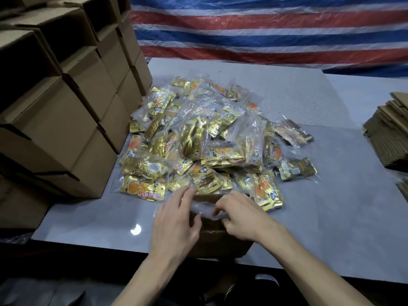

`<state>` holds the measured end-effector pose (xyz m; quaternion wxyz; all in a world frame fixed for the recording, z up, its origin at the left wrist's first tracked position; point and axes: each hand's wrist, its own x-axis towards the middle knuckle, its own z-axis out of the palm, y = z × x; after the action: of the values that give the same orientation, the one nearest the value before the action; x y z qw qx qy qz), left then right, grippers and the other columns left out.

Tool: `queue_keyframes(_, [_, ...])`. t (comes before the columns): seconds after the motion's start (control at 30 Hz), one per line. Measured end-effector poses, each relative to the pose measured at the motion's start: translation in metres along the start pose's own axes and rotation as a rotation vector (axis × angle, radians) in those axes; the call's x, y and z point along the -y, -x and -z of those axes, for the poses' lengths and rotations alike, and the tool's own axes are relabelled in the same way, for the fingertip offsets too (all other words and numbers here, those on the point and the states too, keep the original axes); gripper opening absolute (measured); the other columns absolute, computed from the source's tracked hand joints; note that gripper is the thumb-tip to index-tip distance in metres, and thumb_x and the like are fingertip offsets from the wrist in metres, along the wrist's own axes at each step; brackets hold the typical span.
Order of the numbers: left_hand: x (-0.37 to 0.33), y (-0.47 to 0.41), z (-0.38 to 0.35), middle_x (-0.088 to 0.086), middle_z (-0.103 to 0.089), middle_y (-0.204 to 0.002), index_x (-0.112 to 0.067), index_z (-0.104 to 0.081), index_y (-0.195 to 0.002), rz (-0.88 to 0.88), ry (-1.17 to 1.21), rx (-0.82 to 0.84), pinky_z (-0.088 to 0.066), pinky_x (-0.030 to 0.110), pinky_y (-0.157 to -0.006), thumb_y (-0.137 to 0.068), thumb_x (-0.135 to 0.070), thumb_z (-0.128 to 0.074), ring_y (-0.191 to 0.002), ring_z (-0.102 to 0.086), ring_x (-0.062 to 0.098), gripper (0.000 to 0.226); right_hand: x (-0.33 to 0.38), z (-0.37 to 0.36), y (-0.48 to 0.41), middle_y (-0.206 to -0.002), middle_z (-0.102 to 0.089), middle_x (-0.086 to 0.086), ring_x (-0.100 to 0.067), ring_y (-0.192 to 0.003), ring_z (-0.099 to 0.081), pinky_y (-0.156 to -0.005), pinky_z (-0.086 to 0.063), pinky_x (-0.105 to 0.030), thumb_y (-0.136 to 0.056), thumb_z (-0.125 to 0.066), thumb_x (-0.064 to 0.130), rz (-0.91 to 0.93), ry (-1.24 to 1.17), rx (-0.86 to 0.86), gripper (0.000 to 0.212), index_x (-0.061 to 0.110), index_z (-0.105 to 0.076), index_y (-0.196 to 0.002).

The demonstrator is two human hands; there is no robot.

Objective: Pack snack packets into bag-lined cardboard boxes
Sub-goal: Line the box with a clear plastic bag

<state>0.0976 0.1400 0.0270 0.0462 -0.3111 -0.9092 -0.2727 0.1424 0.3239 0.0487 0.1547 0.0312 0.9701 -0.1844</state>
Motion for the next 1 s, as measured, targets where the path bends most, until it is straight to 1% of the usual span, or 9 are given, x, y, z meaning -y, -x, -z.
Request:
queue_keyframes(0.1, [0.003, -0.020, 0.003, -0.010, -0.061, -0.119, -0.028, -0.059, -0.124, -0.024, -0.198, 0.224, -0.039, 0.032, -0.093, -0.081, -0.027, -0.072, -0.111, -0.055, 0.018, 0.044, -0.005, -0.002, 0.002, -0.117, -0.060, 0.003, -0.021, -0.107, -0.057, -0.083, -0.049, -0.036, -0.082, -0.065, 0.007, -0.075, -0.081, -0.065, 0.053, 0.029, -0.053, -0.128])
queue_keyframes(0.17, [0.004, -0.028, 0.003, -0.011, -0.062, -0.110, -0.029, -0.059, -0.108, -0.077, -0.256, 0.321, -0.031, 0.030, -0.086, -0.085, -0.025, -0.061, -0.108, -0.053, 0.018, 0.023, -0.007, 0.001, 0.003, -0.112, -0.060, 0.004, -0.021, -0.102, -0.059, -0.074, -0.045, -0.033, -0.082, -0.067, 0.006, -0.095, -0.023, -0.073, 0.046, 0.027, -0.055, -0.121])
queue_keyframes(0.23, [0.004, -0.033, 0.009, -0.008, -0.064, -0.098, -0.025, -0.057, -0.093, -0.124, -0.255, 0.352, -0.026, 0.031, -0.077, -0.081, -0.016, -0.059, -0.099, -0.056, 0.021, 0.015, -0.007, 0.006, 0.006, -0.102, -0.063, 0.002, -0.024, -0.098, -0.060, -0.073, -0.042, -0.032, -0.084, -0.063, 0.008, -0.079, 0.082, -0.083, 0.024, 0.027, -0.059, -0.100])
queue_keyframes(0.37, [0.010, -0.032, 0.020, -0.001, -0.058, -0.072, -0.014, -0.058, -0.075, -0.173, -0.076, 0.150, -0.037, 0.031, -0.059, -0.063, 0.008, -0.074, -0.065, -0.054, 0.025, 0.029, -0.011, 0.022, 0.020, -0.083, -0.057, 0.008, -0.017, -0.082, -0.054, -0.066, -0.044, -0.032, -0.082, -0.061, 0.021, -0.013, -0.019, -0.265, 0.014, 0.030, -0.052, -0.076])
queue_keyframes(0.5, [0.008, -0.030, 0.029, -0.008, -0.052, -0.076, -0.016, -0.054, -0.077, -0.132, 0.090, 0.024, -0.033, 0.021, -0.051, -0.070, 0.009, -0.073, -0.063, -0.048, 0.017, 0.031, -0.006, 0.035, 0.033, -0.079, -0.054, 0.010, -0.012, -0.068, -0.050, -0.056, -0.043, -0.029, -0.075, -0.060, 0.025, 0.060, -0.175, -0.590, 0.003, 0.025, -0.062, -0.074])
queue_keyframes(0.63, [0.008, -0.033, 0.030, -0.015, -0.057, -0.079, -0.027, -0.058, -0.083, -0.022, 0.129, 0.104, -0.036, 0.022, -0.055, -0.075, 0.000, -0.068, -0.069, -0.049, 0.008, 0.030, -0.006, 0.040, 0.030, -0.073, -0.062, 0.012, -0.012, -0.070, -0.057, -0.063, -0.047, -0.032, -0.080, -0.061, 0.021, 0.009, -0.262, -0.447, 0.008, 0.028, -0.064, -0.077])
queue_keyframes(0.8, [0.011, -0.040, 0.040, -0.017, -0.063, -0.075, -0.029, -0.064, -0.077, 0.106, 0.353, 0.238, -0.044, 0.028, -0.059, -0.074, -0.029, -0.063, -0.069, -0.057, 0.004, 0.004, -0.012, 0.037, 0.026, -0.070, -0.067, 0.013, -0.005, -0.069, -0.061, -0.059, -0.043, -0.013, -0.083, -0.064, 0.019, -0.048, -0.499, -0.363, 0.014, 0.026, -0.066, -0.071])
queue_keyframes(0.87, [0.012, -0.044, 0.041, -0.013, -0.065, -0.071, -0.028, -0.065, -0.078, 0.139, 0.378, 0.298, -0.047, 0.031, -0.063, -0.075, -0.031, -0.063, -0.069, -0.058, 0.007, 0.005, -0.012, 0.038, 0.023, -0.070, -0.068, 0.014, -0.004, -0.069, -0.061, -0.059, -0.044, -0.012, -0.083, -0.065, 0.023, -0.062, -0.500, -0.343, 0.013, 0.026, -0.067, -0.071])
queue_keyframes(1.0, [0.010, -0.044, 0.033, -0.013, -0.063, -0.080, -0.028, -0.061, -0.088, 0.053, 0.080, 0.324, -0.045, 0.033, -0.067, -0.086, -0.017, -0.065, -0.083, -0.061, 0.018, 0.012, -0.012, 0.029, 0.014, -0.084, -0.070, 0.013, -0.013, -0.082, -0.063, -0.079, -0.051, -0.032, -0.086, -0.065, 0.021, -0.067, -0.282, -0.305, 0.010, 0.029, -0.070, -0.089])
